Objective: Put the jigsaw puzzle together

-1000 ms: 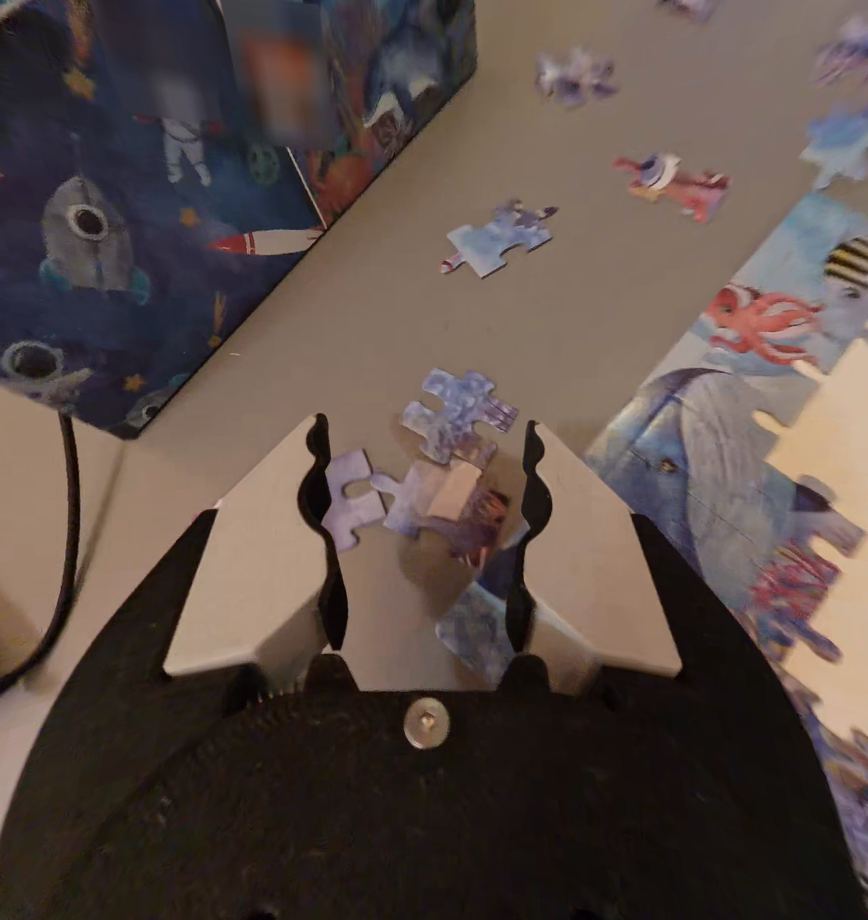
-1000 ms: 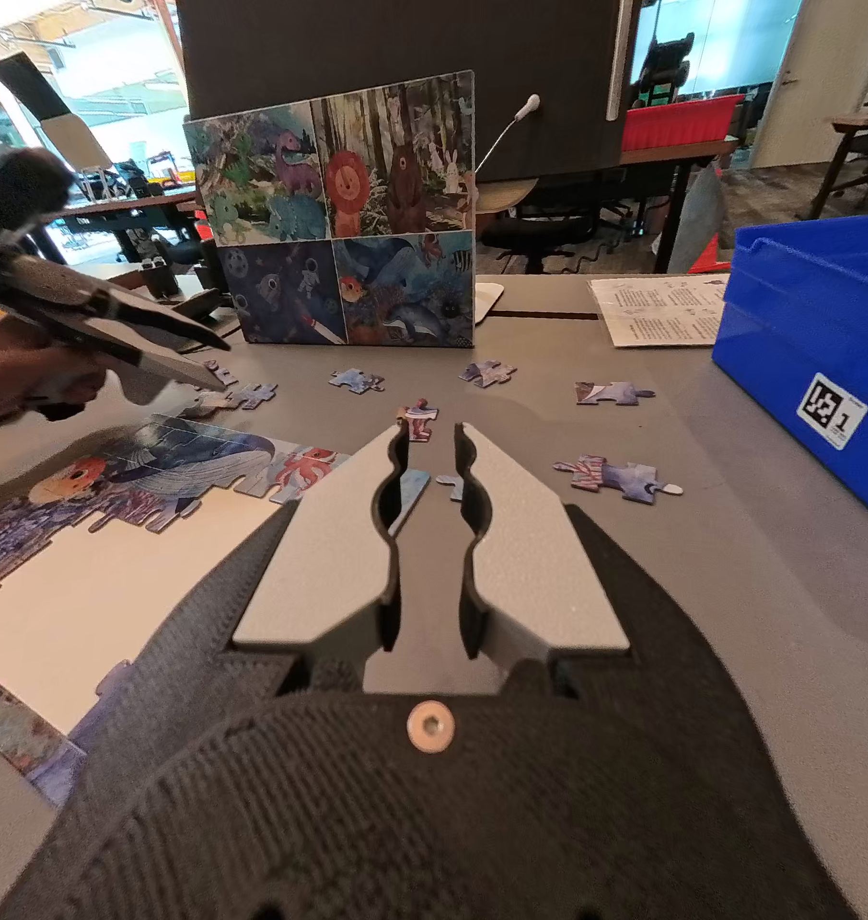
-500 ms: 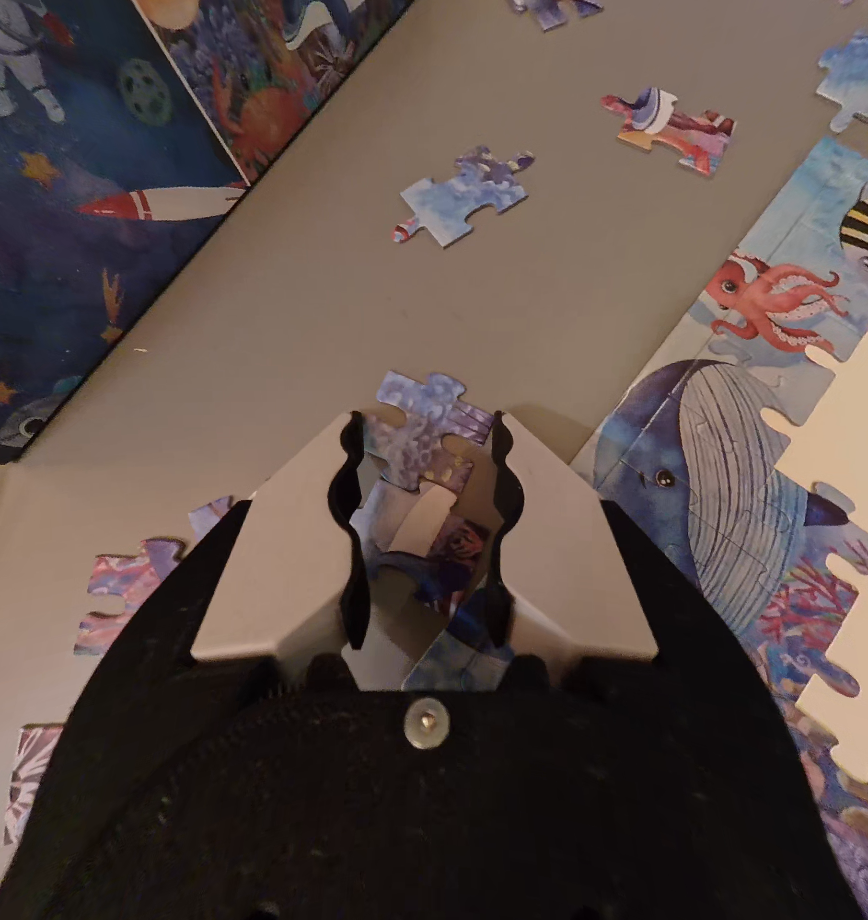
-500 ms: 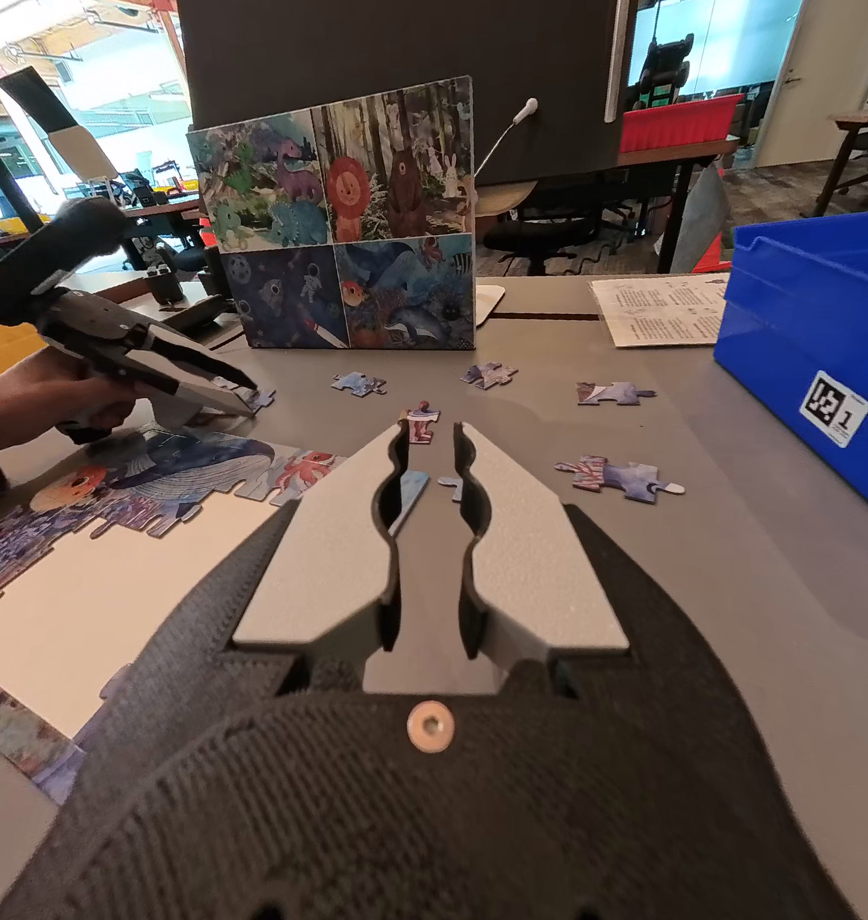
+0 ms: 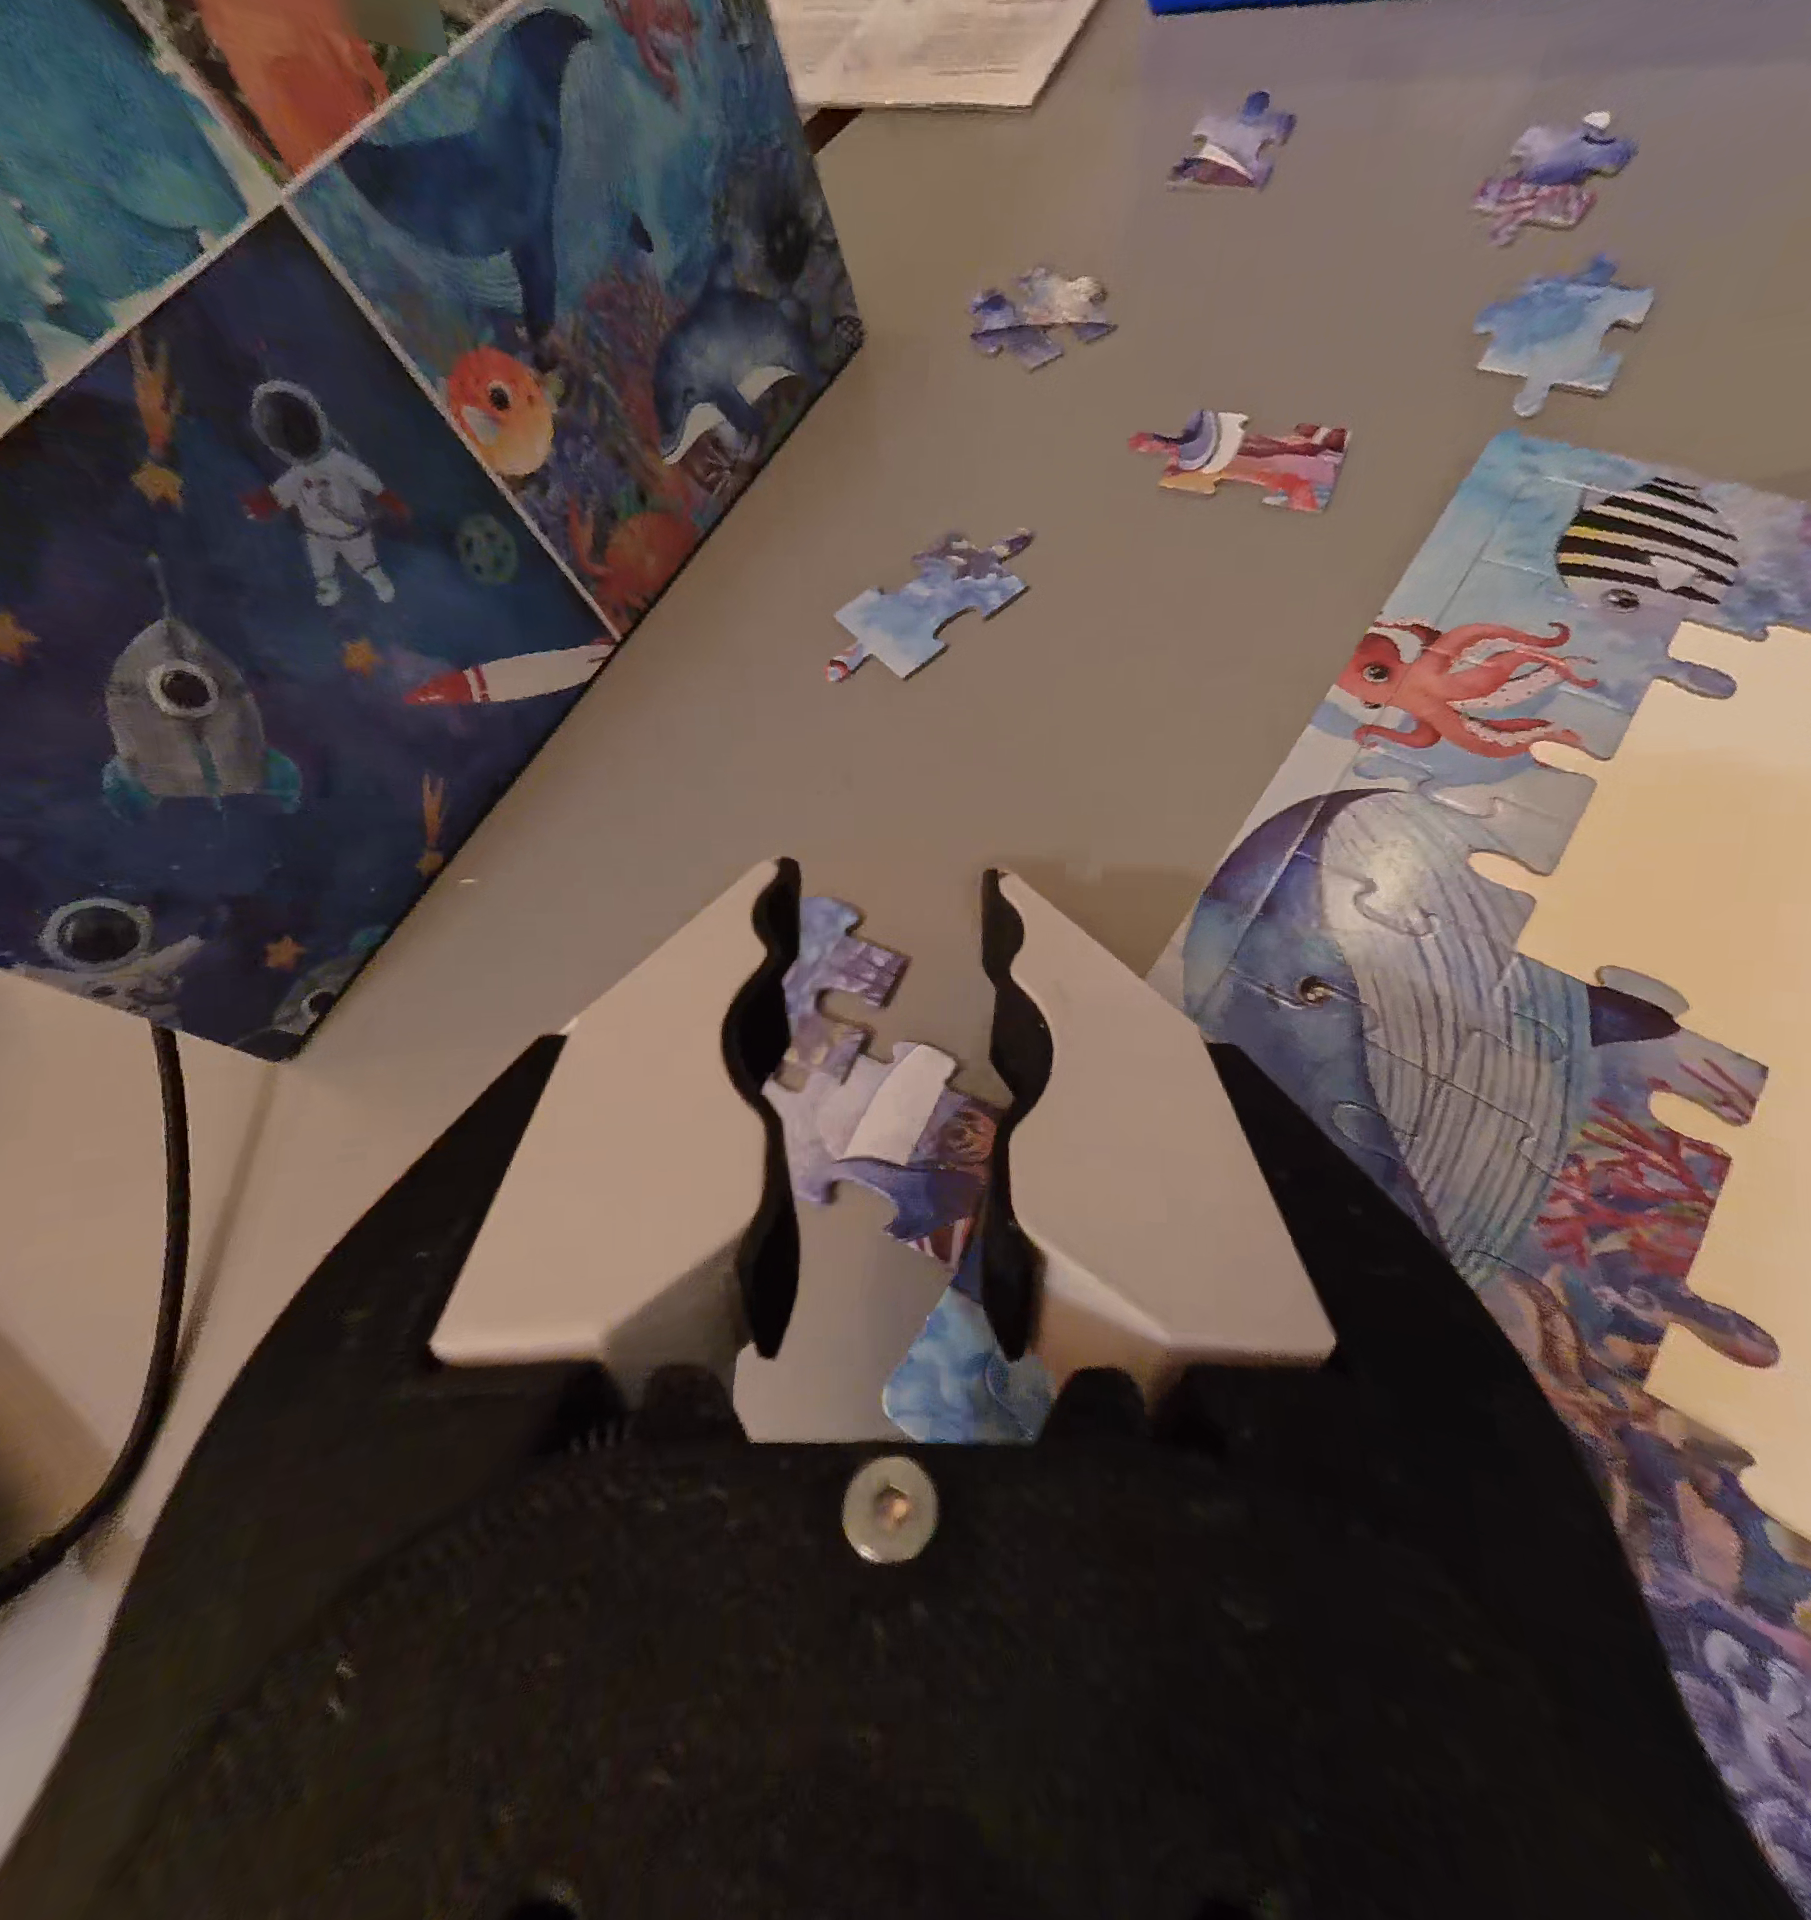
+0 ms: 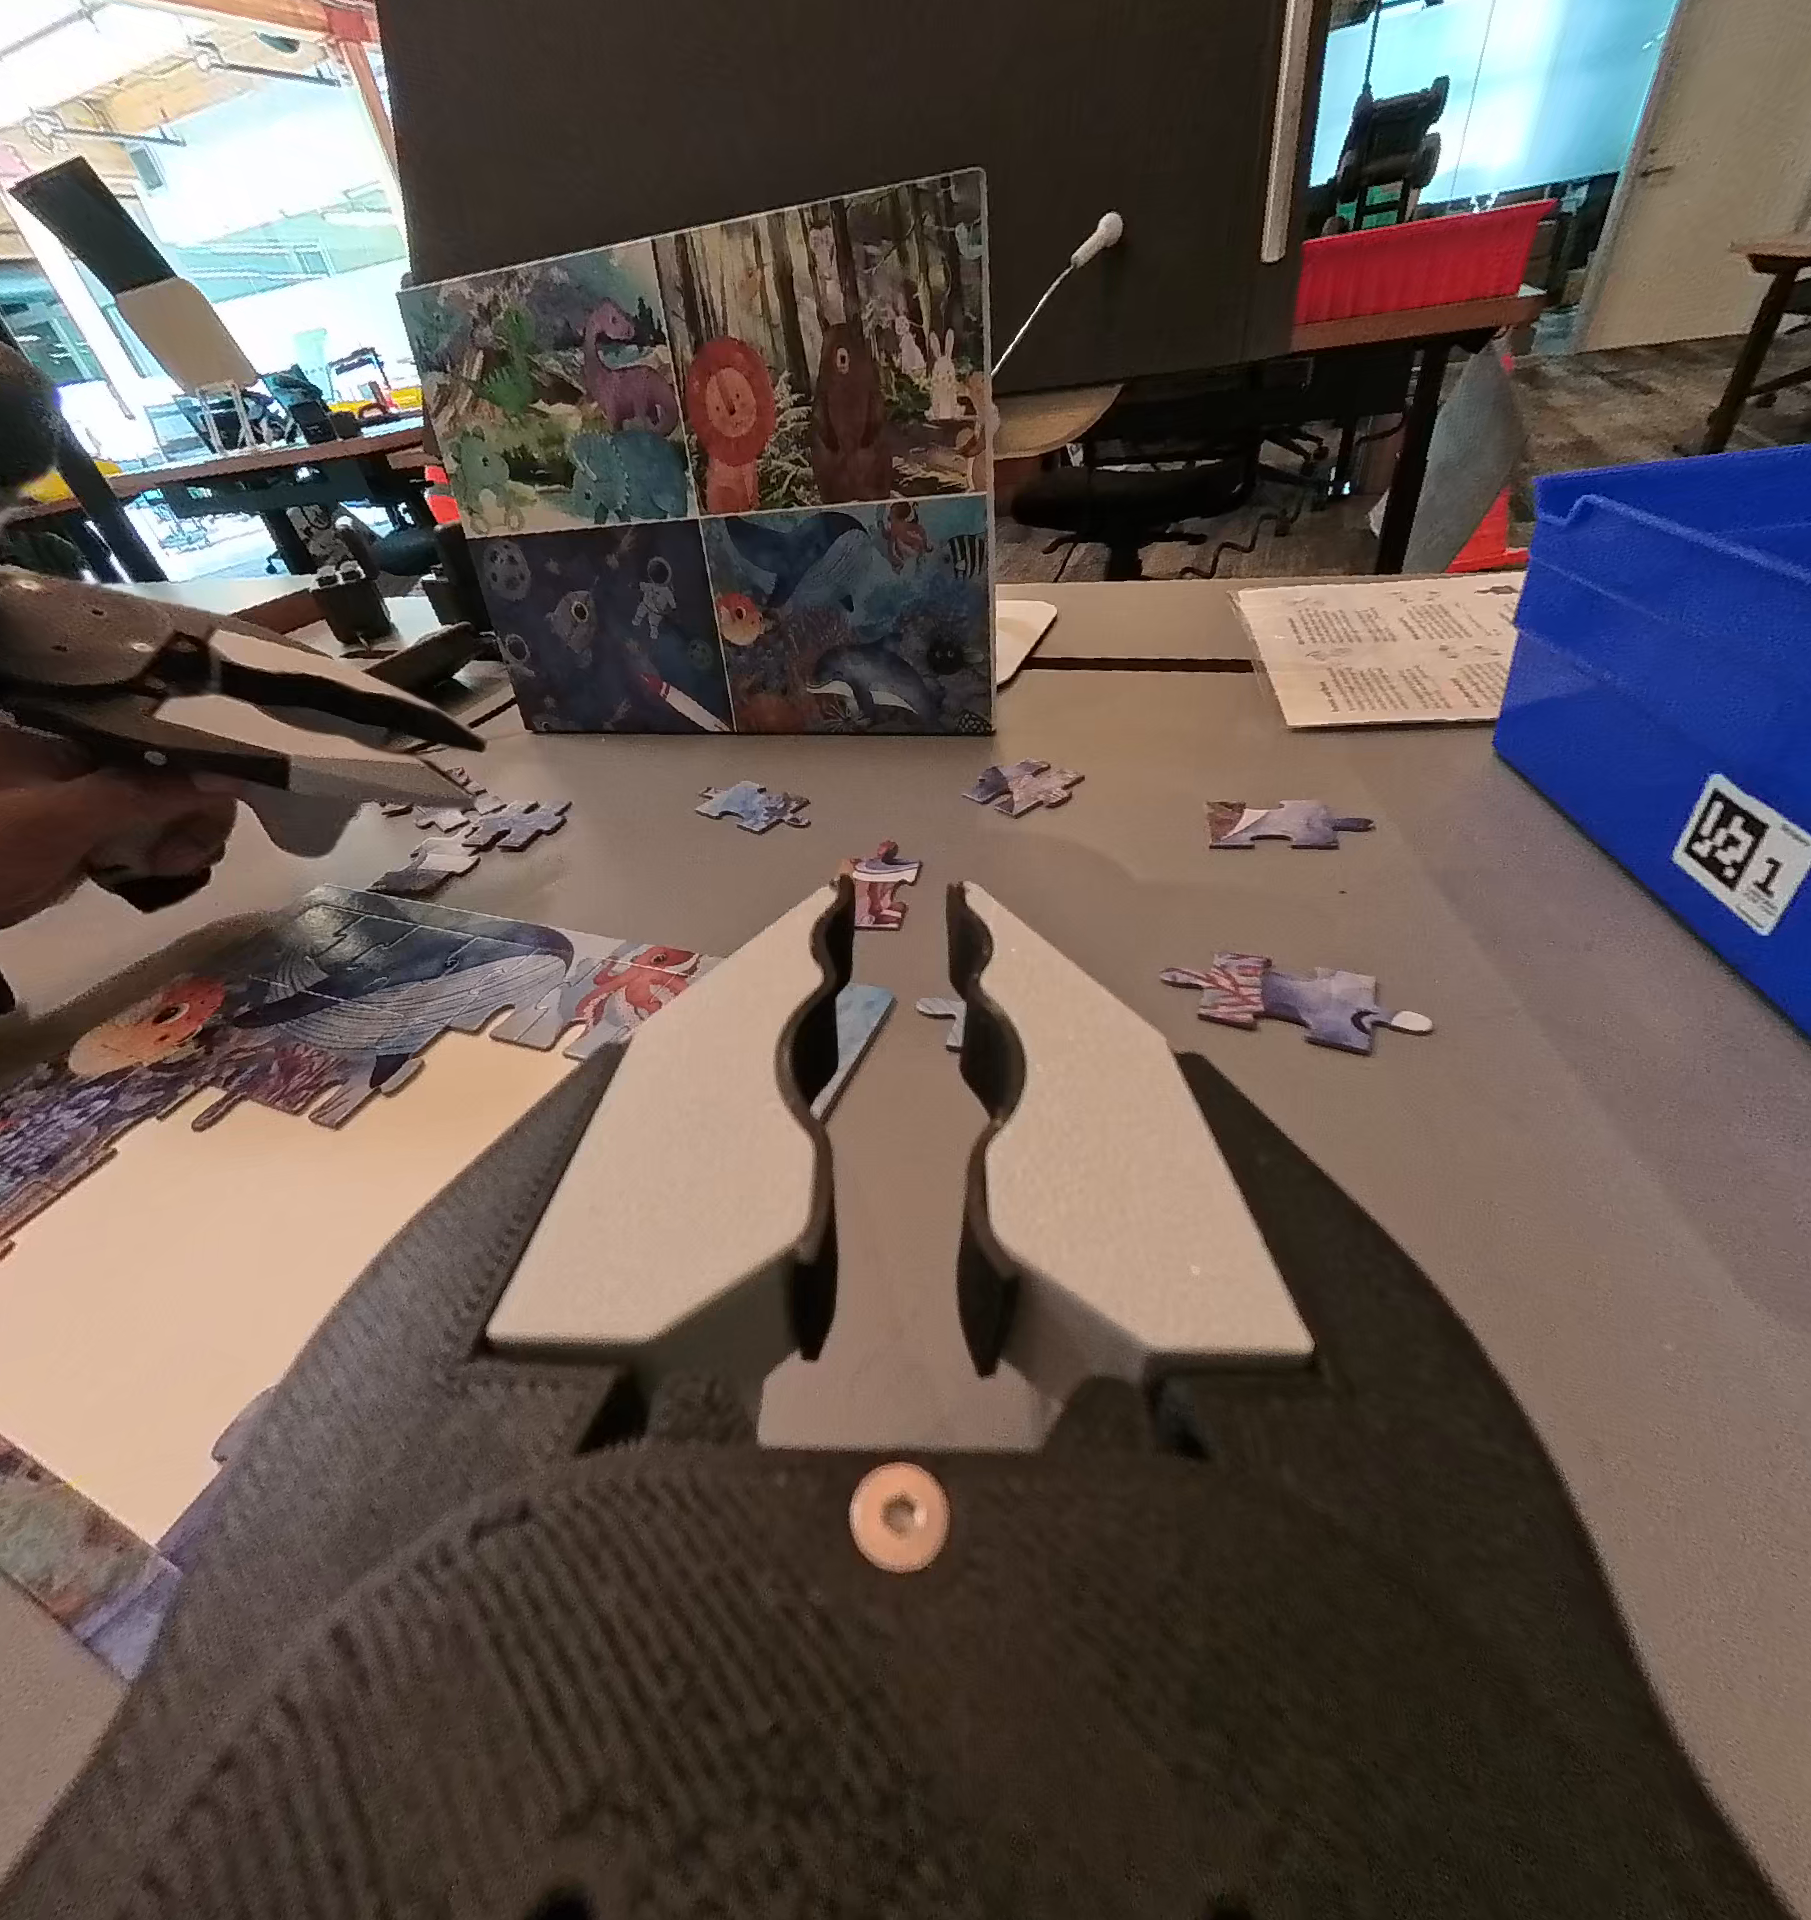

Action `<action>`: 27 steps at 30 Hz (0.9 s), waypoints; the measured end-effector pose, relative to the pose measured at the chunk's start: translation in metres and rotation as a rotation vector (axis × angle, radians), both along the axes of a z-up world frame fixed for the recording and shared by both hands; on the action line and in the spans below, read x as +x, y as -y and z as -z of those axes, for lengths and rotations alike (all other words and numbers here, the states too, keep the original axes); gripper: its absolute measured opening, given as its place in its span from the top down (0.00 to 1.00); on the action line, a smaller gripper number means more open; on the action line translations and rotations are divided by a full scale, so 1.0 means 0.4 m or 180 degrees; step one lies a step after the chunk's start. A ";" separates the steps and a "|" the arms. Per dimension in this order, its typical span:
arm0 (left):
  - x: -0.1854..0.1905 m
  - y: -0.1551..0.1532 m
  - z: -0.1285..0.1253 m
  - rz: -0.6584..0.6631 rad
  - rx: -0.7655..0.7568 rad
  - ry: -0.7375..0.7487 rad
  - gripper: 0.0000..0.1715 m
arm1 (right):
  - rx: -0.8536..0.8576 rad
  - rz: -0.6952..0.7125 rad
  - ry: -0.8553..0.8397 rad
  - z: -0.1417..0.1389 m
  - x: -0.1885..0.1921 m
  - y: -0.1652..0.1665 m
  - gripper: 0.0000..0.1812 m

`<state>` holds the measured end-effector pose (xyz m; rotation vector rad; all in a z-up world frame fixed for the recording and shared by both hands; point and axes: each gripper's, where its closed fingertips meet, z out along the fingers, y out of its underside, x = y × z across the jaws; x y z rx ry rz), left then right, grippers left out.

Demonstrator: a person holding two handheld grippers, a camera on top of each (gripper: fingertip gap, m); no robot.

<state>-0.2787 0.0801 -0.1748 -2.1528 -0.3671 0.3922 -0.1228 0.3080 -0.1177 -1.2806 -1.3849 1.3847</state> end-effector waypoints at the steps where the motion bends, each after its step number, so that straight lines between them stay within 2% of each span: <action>1: -0.009 0.006 0.010 -0.0054 -0.0010 0.0060 0.77 | -0.0002 -0.0001 -0.0003 0.000 0.000 0.000 0.91; 3: -0.028 0.025 0.051 -0.0204 -0.0107 0.0276 0.66 | -0.0002 -0.0003 -0.0004 0.000 0.000 0.000 0.91; 6: -0.052 0.047 0.093 -0.0435 -0.0254 0.0537 0.55 | 0.0003 -0.0005 -0.0001 0.000 0.000 0.001 0.91; 9: -0.056 0.057 0.108 -0.0521 -0.0365 0.0592 0.54 | 0.0002 -0.0007 0.0001 0.000 0.000 0.001 0.91; 12: -0.043 0.049 0.109 -0.0398 -0.0366 0.0625 0.64 | 0.0006 -0.0008 0.0003 0.000 0.000 0.002 0.91; 14: -0.037 0.046 0.105 -0.0339 -0.0353 0.0582 0.82 | 0.0013 -0.0004 0.0001 0.000 0.000 0.002 0.92; 18: -0.035 0.043 0.105 -0.0301 -0.0428 0.0447 0.82 | 0.0005 -0.0007 0.0004 0.001 -0.001 0.002 0.91; 21: -0.032 0.040 0.103 -0.0268 -0.0458 0.0369 0.88 | -0.0003 -0.0010 0.0002 0.000 0.000 0.001 0.92; 26: -0.019 0.027 0.087 -0.0183 -0.0379 0.0348 0.88 | -0.0005 -0.0011 0.0001 0.000 0.000 0.002 0.92; 27: -0.015 0.025 0.083 -0.0155 -0.0365 0.0355 0.95 | -0.0005 -0.0011 0.0001 0.000 0.000 0.002 0.92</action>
